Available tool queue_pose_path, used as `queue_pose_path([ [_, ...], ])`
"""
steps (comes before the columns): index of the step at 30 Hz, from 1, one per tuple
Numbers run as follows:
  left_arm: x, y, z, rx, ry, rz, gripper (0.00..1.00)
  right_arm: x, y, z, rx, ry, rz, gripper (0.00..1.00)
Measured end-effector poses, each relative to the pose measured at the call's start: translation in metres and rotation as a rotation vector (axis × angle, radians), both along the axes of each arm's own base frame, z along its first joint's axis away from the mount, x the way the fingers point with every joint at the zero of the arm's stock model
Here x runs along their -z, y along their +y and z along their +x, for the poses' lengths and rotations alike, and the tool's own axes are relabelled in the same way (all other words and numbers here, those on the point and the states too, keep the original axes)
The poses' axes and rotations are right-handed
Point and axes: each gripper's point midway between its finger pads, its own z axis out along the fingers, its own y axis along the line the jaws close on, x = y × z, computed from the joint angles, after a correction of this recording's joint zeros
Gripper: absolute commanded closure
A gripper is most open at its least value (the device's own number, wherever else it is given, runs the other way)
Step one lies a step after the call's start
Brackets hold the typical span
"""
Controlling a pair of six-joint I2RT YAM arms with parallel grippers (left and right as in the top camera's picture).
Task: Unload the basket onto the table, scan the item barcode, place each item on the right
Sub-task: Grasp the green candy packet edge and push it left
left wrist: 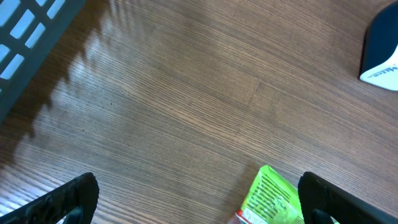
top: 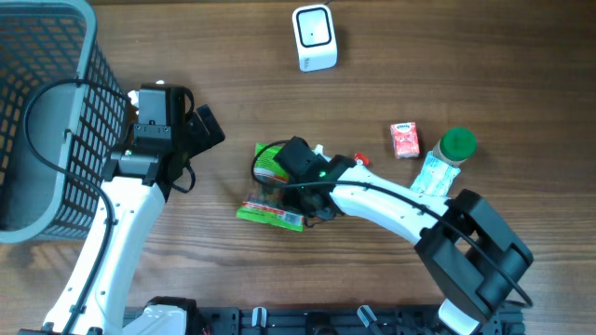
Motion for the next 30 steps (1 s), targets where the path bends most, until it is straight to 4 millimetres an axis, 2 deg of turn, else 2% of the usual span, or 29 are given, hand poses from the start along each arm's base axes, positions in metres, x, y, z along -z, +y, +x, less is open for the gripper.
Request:
queue_pose_path([
  [3,0.000,0.000,0.000,0.000,0.000,0.000,0.00,-0.005,0.023,0.008,-0.088,-0.064,0.086,0.88],
  [4,0.000,0.000,0.000,0.000,0.000,0.000,0.00,-0.007,0.027,0.009,-0.118,-0.077,0.101,0.91],
  [5,0.000,0.000,0.000,0.000,0.000,0.000,0.00,-0.007,0.028,0.008,-0.148,-0.084,0.105,0.96],
  [10,0.000,0.000,0.000,0.000,0.000,0.000,0.00,-0.007,0.025,0.005,-0.221,-0.067,0.118,0.92],
  [11,0.000,0.000,0.000,0.000,0.000,0.000,0.00,-0.008,0.022,0.008,-0.228,-0.062,0.128,0.96],
  [13,0.000,0.000,0.000,0.000,0.000,0.000,0.00,-0.012,0.015,0.010,-0.226,-0.060,0.123,0.96],
  [17,0.000,0.000,0.000,0.000,0.000,0.000,0.00,-0.029,-0.021,0.009,-0.172,-0.061,0.012,0.96],
  [22,0.000,0.000,0.000,0.000,0.000,0.000,0.00,-0.018,-0.031,0.006,-0.080,-0.059,-0.029,0.96],
  [24,0.000,0.000,0.000,0.000,0.000,0.000,0.00,-0.007,-0.026,-0.002,-0.064,-0.056,-0.015,0.96],
  [26,0.000,0.000,0.000,0.000,0.000,0.000,0.00,-0.001,-0.012,-0.005,-0.076,-0.084,0.038,0.96],
  [30,0.000,0.000,0.000,0.000,0.000,0.000,0.00,-0.011,0.024,0.000,-0.135,-0.180,0.156,0.95],
])
